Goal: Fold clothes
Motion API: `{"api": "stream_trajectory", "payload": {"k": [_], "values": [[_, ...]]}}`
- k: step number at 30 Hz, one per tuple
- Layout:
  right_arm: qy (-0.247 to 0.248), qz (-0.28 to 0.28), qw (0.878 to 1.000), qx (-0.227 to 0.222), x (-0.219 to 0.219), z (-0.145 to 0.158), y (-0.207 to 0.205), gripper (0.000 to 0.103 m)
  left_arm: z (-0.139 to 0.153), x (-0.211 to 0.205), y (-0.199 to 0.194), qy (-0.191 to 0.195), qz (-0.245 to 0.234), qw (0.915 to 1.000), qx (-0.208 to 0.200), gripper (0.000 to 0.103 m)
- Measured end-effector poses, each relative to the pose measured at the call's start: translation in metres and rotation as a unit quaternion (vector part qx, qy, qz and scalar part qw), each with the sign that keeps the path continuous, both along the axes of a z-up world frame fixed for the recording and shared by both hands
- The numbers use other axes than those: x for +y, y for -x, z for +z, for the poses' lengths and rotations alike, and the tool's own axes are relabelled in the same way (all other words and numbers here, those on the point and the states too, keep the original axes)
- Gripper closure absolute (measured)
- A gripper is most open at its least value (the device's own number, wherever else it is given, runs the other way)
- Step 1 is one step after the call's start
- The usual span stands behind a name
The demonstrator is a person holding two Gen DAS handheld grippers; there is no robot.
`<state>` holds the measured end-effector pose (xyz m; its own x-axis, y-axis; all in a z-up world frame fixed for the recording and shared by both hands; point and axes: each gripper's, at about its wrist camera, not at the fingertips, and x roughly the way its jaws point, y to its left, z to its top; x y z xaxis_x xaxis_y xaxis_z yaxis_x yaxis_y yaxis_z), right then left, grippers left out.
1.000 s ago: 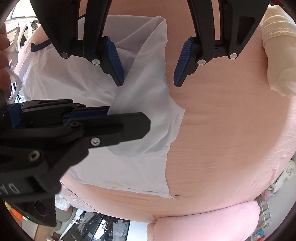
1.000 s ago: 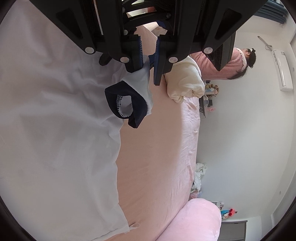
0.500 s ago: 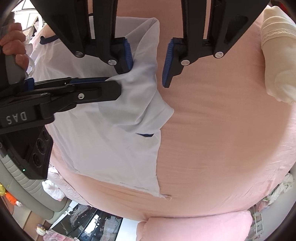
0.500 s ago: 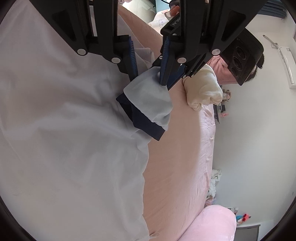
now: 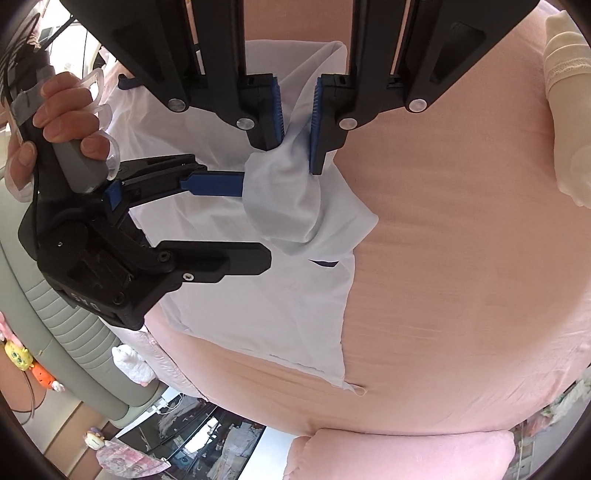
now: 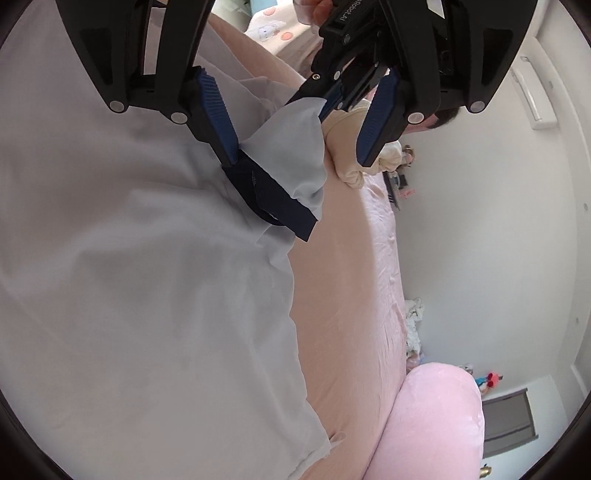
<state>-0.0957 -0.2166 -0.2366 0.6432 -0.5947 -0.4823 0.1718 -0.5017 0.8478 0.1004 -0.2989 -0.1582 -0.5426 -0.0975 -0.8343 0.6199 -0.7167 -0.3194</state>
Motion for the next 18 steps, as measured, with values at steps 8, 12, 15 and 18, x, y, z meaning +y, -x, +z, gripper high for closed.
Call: {"api": "stream_trajectory", "payload": {"k": [8,12,15,18], "values": [[-0.019,-0.008,0.998,-0.053,-0.003,-0.014,-0.012,0.037,-0.004,-0.006,0.008,-0.015,0.007,0.9999,0.004,0.092],[-0.027,-0.030,0.997,-0.071,-0.003,-0.018,-0.012,0.037,-0.004,-0.008,0.009,-0.038,0.007,0.9991,0.016,0.092],[-0.030,-0.048,0.995,-0.083,-0.008,-0.027,-0.013,0.037,-0.005,-0.001,0.014,-0.039,-0.004,0.9991,0.015,0.092],[-0.042,-0.058,0.993,-0.092,-0.016,-0.034,-0.013,0.037,-0.005,0.006,0.017,-0.047,-0.012,0.9987,0.015,0.092]]}}
